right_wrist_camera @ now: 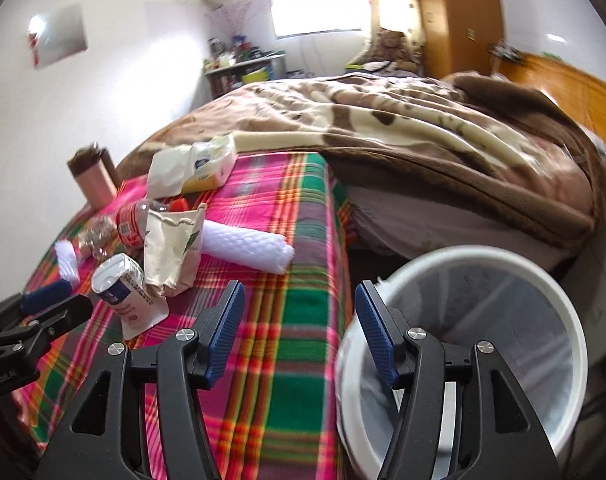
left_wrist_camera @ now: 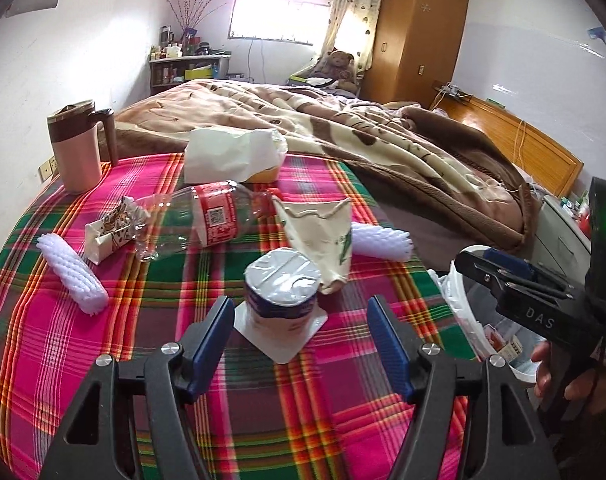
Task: Collect trash
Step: 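Grasp the white yogurt cup with the left tool while the right tool grasps the white foam net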
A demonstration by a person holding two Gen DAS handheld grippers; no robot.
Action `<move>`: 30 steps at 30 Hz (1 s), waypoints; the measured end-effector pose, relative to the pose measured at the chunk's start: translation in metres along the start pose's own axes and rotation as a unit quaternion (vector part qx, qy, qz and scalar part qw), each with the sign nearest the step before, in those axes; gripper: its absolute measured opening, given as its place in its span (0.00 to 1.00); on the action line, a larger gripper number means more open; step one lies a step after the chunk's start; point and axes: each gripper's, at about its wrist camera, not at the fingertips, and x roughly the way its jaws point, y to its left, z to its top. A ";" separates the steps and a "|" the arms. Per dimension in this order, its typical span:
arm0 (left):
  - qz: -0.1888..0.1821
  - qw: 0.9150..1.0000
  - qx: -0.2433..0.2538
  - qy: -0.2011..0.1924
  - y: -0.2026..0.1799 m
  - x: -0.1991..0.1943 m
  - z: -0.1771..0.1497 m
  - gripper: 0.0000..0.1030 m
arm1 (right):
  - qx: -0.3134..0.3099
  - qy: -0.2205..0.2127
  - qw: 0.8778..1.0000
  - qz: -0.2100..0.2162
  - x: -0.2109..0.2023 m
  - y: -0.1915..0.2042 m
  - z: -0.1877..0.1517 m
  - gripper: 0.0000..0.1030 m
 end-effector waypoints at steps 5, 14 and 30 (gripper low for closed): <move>0.008 1.000 -0.008 0.012 0.009 0.015 0.002 0.69 | -0.037 0.010 0.999 0.020 0.022 0.010 0.011 0.64; 0.013 0.999 -0.011 0.039 0.016 0.042 0.003 0.69 | -0.105 0.030 0.994 0.030 0.056 0.028 0.021 0.66; 0.025 0.999 -0.020 0.039 0.022 0.051 0.006 0.68 | -0.137 0.081 0.986 0.040 0.080 0.041 0.024 0.66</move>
